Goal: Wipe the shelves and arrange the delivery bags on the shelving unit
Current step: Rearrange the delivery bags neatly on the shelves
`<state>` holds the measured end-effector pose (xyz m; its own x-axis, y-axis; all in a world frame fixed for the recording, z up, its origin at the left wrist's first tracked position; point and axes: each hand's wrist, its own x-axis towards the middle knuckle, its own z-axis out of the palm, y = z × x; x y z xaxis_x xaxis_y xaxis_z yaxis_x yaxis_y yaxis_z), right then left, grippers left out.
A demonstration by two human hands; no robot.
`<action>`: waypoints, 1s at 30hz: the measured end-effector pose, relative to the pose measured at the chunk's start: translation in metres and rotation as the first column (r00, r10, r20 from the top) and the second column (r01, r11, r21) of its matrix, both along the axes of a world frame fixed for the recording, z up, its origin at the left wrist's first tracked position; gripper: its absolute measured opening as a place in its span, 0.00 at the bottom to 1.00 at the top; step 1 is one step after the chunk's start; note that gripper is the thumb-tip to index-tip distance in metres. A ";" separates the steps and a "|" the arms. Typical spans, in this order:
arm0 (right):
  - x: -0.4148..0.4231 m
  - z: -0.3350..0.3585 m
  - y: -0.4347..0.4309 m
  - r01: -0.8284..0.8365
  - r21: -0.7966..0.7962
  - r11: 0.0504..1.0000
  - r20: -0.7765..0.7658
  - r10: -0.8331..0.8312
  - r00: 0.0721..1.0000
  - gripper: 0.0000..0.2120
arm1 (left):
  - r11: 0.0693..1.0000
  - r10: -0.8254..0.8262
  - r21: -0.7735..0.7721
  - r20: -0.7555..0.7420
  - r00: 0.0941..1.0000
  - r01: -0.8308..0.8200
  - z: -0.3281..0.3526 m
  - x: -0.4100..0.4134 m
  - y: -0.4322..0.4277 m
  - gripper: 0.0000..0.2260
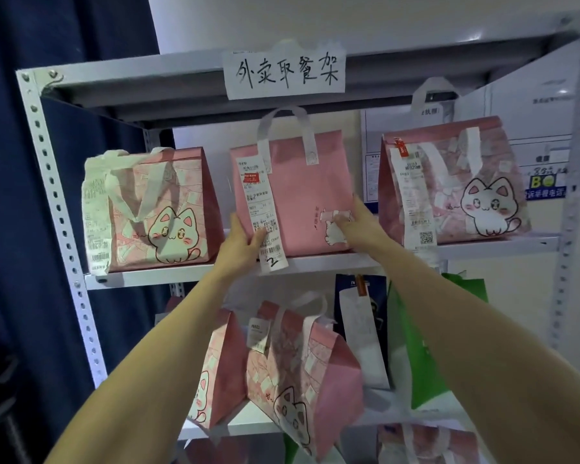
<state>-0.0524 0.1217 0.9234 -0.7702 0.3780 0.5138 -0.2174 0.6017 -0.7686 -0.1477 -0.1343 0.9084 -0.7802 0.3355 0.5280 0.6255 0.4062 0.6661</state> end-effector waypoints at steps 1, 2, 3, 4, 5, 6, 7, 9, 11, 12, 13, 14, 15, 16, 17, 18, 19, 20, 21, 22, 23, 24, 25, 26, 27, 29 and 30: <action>-0.001 -0.006 0.002 0.024 0.009 1.000 0.043 -0.024 0.999 0.23 | 0.997 0.037 -0.062 -0.011 0.999 -0.037 -0.003 -0.001 0.001 0.20; -0.003 -0.014 0.006 0.055 0.035 0.998 0.086 -0.058 0.995 0.23 | 0.990 0.079 -0.118 -0.021 0.997 -0.081 -0.004 -0.002 0.001 0.24; -0.003 -0.019 0.010 0.082 0.062 0.995 0.121 -0.089 0.989 0.24 | 0.983 0.103 -0.149 -0.019 0.995 -0.105 -0.006 -0.004 0.000 0.28; -0.004 -0.021 0.014 0.090 0.082 0.993 0.137 -0.101 0.985 0.24 | 0.984 0.098 -0.152 -0.002 0.995 -0.097 -0.008 -0.008 -0.003 0.32; -0.005 -0.021 0.017 0.084 0.088 0.993 0.144 -0.096 0.985 0.23 | 0.988 0.071 -0.140 0.030 0.997 -0.066 -0.009 -0.014 -0.006 0.35; -0.006 -0.021 0.019 0.069 0.083 0.994 0.141 -0.081 0.987 0.23 | 0.991 0.033 -0.135 0.062 0.998 -0.024 -0.010 -0.020 -0.011 0.38; -0.007 -0.021 0.020 0.054 0.072 0.996 0.132 -0.063 0.989 0.23 | 0.990 0.002 -0.139 0.082 0.997 0.009 -0.011 -0.028 -0.015 0.41; -0.008 -0.022 0.021 0.051 0.085 0.995 0.103 -0.060 0.993 0.26 | 0.985 0.000 -0.172 0.092 0.996 0.016 -0.015 -0.044 -0.021 0.45; -0.010 -0.025 0.022 0.085 0.134 0.987 0.103 -0.100 0.990 0.27 | 0.980 0.010 -0.200 0.087 0.996 0.008 -0.018 -0.054 -0.021 0.49; -0.010 -0.025 0.023 0.094 0.147 0.985 0.111 -0.111 0.988 0.26 | 0.979 0.011 -0.202 0.088 0.996 0.007 -0.018 -0.053 -0.019 0.50; -0.011 -0.025 0.023 0.093 0.143 0.985 0.122 -0.111 0.986 0.26 | 0.979 0.010 -0.201 0.092 0.996 0.008 -0.018 -0.053 -0.018 0.50; -0.011 -0.025 0.024 0.091 0.127 0.988 0.129 -0.107 0.986 0.26 | 0.979 0.012 -0.203 0.095 0.995 0.008 -0.017 -0.049 -0.017 0.48; -0.012 -0.024 0.024 0.093 0.122 0.988 0.136 -0.109 0.985 0.27 | 0.979 0.017 -0.205 0.095 0.995 0.003 -0.017 -0.044 -0.017 0.46; -0.012 -0.024 0.024 0.100 0.132 0.986 0.139 -0.118 0.983 0.28 | 0.977 0.030 -0.211 0.090 0.995 -0.011 -0.016 -0.040 -0.017 0.44; -0.013 -0.024 0.023 0.113 0.151 0.982 0.146 -0.136 0.980 0.30 | 0.975 0.046 -0.219 0.084 0.995 -0.026 -0.017 -0.036 -0.016 0.42; -0.012 -0.023 0.021 0.125 0.155 0.980 0.146 -0.148 0.978 0.31 | 0.973 0.058 -0.228 0.077 0.995 -0.039 -0.017 -0.032 -0.015 0.39; -0.009 -0.022 0.019 0.134 0.143 0.981 0.141 -0.154 0.978 0.33 | 0.971 0.069 -0.234 0.068 0.995 -0.052 -0.018 -0.028 -0.015 0.37; -0.006 -0.022 0.017 0.137 0.119 0.983 0.140 -0.153 0.978 0.35 | 0.971 0.076 -0.232 0.050 0.996 -0.062 -0.020 -0.025 -0.015 0.35; 0.001 -0.022 0.012 0.140 0.101 0.985 0.139 -0.153 0.978 0.36 | 0.973 0.082 -0.221 0.031 0.996 -0.073 -0.021 -0.022 -0.015 0.34; 0.008 -0.023 0.007 0.149 0.087 0.985 0.136 -0.160 0.978 0.37 | 0.977 0.084 -0.200 0.013 0.996 -0.079 -0.024 -0.018 -0.017 0.34; 0.016 -0.024 0.002 0.159 0.078 0.984 0.121 -0.167 0.978 0.38 | 0.982 0.084 -0.168 -0.002 0.996 -0.083 -0.027 -0.015 -0.020 0.34; 0.024 -0.028 -0.003 0.162 0.069 0.984 0.089 -0.168 0.982 0.39 | 0.988 0.077 -0.131 -0.023 0.997 -0.079 -0.031 -0.013 -0.023 0.33; 0.033 -0.034 -0.009 0.157 0.053 0.986 0.038 -0.160 0.986 0.38 | 0.992 0.076 -0.098 -0.054 0.996 -0.081 -0.036 -0.009 -0.026 0.33; 0.041 -0.042 -0.013 0.159 0.029 0.987 -0.029 -0.158 0.987 0.37 | 0.993 0.082 -0.072 -0.095 0.992 -0.089 -0.043 -0.004 -0.031 0.32; 0.049 -0.051 -0.017 0.182 -0.003 0.983 -0.096 -0.181 0.979 0.35 | 0.994 0.089 -0.055 -0.144 0.986 -0.097 -0.050 0.002 -0.036 0.31; 0.065 -0.073 -0.028 0.276 -0.051 0.960 -0.219 -0.280 0.935 0.29 | 0.994 0.095 -0.029 -0.219 0.971 -0.104 -0.067 0.018 -0.052 0.28; 0.071 -0.086 -0.035 0.303 -0.063 0.951 -0.278 -0.308 0.910 0.24 | 0.994 0.097 -0.022 -0.238 0.966 -0.105 -0.078 0.025 -0.061 0.27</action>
<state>0.0188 0.0870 0.8372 -0.4404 0.5828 0.6829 -0.2335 0.6602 -0.7139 -0.1225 -0.1954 0.8304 -0.6653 0.2822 0.6912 0.7181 0.4953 0.4889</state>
